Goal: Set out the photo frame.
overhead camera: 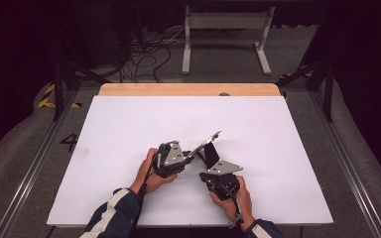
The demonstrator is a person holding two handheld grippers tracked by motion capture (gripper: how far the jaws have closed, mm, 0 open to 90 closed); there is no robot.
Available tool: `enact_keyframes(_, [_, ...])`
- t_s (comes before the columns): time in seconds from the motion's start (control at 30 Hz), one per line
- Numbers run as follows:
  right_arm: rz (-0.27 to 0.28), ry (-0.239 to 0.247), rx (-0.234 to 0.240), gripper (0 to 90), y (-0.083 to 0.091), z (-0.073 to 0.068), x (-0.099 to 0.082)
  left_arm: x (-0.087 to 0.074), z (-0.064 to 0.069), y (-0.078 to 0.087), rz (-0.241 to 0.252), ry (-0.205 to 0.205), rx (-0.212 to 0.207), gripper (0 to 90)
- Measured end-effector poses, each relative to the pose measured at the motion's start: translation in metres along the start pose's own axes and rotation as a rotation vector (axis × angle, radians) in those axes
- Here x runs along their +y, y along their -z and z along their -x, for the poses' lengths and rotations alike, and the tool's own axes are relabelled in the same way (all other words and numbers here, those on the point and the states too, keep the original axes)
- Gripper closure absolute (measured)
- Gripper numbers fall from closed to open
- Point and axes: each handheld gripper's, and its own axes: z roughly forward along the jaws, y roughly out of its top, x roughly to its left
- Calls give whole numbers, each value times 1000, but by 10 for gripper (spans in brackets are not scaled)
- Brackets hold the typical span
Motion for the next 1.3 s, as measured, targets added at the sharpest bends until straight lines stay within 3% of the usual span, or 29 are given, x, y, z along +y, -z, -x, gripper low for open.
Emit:
enact_keyframes(0.33, [8,12,10,900,2,7,-2,-2,-2,-2,24,24,-29,735])
enact_keyframes(0.5, [33,31,11,900,5,3,1,-5,-5,-8,19,53,-15,647])
enact_keyframes(0.63, [31,26,7,900,3,3,1,-4,-4,-12,0,45,1,636])
enact_keyframes(0.73, [23,11,6,900,1,5,0,-5,-6,-12,23,73,4,607])
enact_keyframes(0.87, [23,7,8,900,2,7,-1,-4,-6,-10,46,74,-5,581])
enact_keyframes(1.03, [20,6,6,900,3,8,-1,-3,-3,-9,55,56,-29,685])
enact_keyframes(1.2, [17,-7,3,900,4,12,-2,-1,1,-1,79,29,-44,716])
enact_keyframes(1.3, [16,-15,7,900,5,17,-2,0,4,0,72,9,-33,732])
